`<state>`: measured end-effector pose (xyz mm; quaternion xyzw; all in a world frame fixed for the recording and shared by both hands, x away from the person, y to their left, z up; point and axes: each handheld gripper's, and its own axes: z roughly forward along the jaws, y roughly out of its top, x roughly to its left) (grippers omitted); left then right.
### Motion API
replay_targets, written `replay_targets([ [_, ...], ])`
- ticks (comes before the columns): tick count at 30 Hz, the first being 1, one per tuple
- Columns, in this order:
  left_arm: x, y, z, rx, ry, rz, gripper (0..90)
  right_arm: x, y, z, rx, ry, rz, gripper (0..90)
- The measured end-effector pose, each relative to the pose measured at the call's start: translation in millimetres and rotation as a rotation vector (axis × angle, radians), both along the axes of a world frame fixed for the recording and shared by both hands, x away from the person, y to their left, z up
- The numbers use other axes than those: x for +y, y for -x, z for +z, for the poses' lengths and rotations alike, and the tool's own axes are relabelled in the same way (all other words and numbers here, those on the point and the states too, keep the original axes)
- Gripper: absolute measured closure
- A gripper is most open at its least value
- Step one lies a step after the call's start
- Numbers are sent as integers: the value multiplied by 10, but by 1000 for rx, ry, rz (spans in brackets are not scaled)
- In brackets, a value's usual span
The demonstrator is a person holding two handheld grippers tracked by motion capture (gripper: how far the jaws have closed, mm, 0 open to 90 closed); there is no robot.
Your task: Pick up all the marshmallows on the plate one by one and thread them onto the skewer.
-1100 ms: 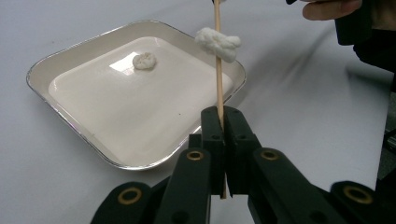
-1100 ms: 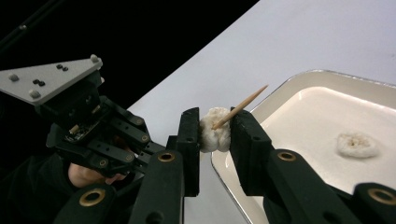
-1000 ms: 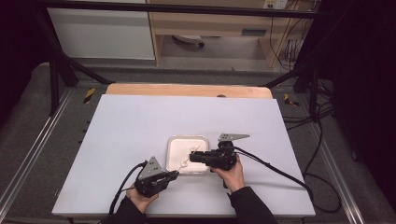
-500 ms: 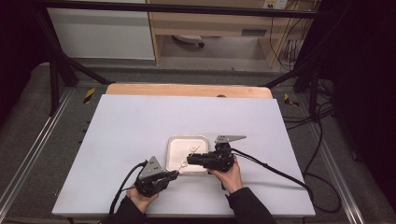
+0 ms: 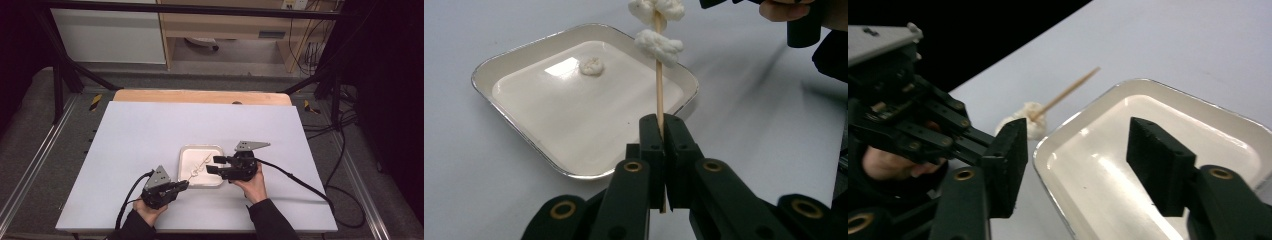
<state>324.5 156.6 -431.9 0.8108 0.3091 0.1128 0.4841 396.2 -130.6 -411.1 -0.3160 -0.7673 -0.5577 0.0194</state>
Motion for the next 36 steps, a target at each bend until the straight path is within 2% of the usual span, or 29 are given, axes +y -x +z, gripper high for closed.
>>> replay_targets([
  [12, 55, -25, 9, 5, 10, 14, 875, -15, -39, -106, -90, 198, -53, 180],
  [16, 67, -35, 7, 9, 15, 18, 875, -8, -53, -142, -89, 239, -59, 110],
  [26, 92, -49, 15, 9, 20, 25, 875, 2, -73, -184, -113, 322, -61, 65],
  [31, 90, -51, 11, 10, 18, 25, 875, 0, -100, -158, -108, 316, -69, 53],
  [36, 96, -57, 10, 10, 17, 24, 875, 10, -153, -153, -106, 333, -78, 41],
])
